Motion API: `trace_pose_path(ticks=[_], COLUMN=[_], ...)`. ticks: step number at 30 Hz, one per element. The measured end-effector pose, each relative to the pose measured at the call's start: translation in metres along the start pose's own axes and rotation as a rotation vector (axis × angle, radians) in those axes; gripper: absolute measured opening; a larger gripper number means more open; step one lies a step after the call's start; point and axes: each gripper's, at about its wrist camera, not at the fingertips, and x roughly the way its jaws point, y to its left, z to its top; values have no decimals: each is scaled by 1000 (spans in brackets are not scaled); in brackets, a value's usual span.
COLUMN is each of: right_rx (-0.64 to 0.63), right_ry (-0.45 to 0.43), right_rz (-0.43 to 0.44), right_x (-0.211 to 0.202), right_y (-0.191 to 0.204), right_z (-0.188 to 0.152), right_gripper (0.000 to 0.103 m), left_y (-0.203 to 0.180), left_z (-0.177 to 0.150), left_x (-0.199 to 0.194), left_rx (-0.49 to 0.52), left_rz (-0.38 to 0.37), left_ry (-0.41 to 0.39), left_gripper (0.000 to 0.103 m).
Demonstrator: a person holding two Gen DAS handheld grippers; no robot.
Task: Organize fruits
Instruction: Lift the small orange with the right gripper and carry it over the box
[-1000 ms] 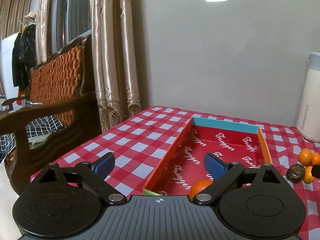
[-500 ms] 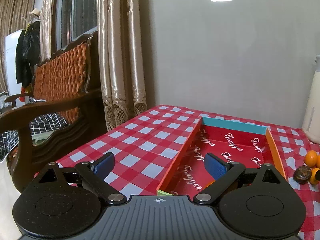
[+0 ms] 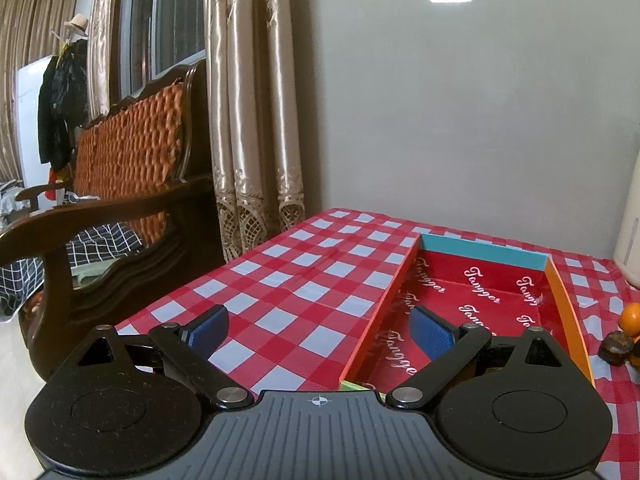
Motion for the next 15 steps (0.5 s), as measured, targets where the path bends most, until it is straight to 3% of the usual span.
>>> trace_pose_path(ticks=[7, 15], right_rx=[21, 9], right_ry=[40, 15], right_rz=[8, -10], right_x=[10, 6], right_y=[-4, -1], right_z=[0, 0], right_gripper=[32, 30], left_y=[-2, -1], left_z=[1, 2], left_x=[0, 1], left_rx=[8, -1], left_rz=[-3, 1], left_ry=[0, 2], left_gripper=[96, 96])
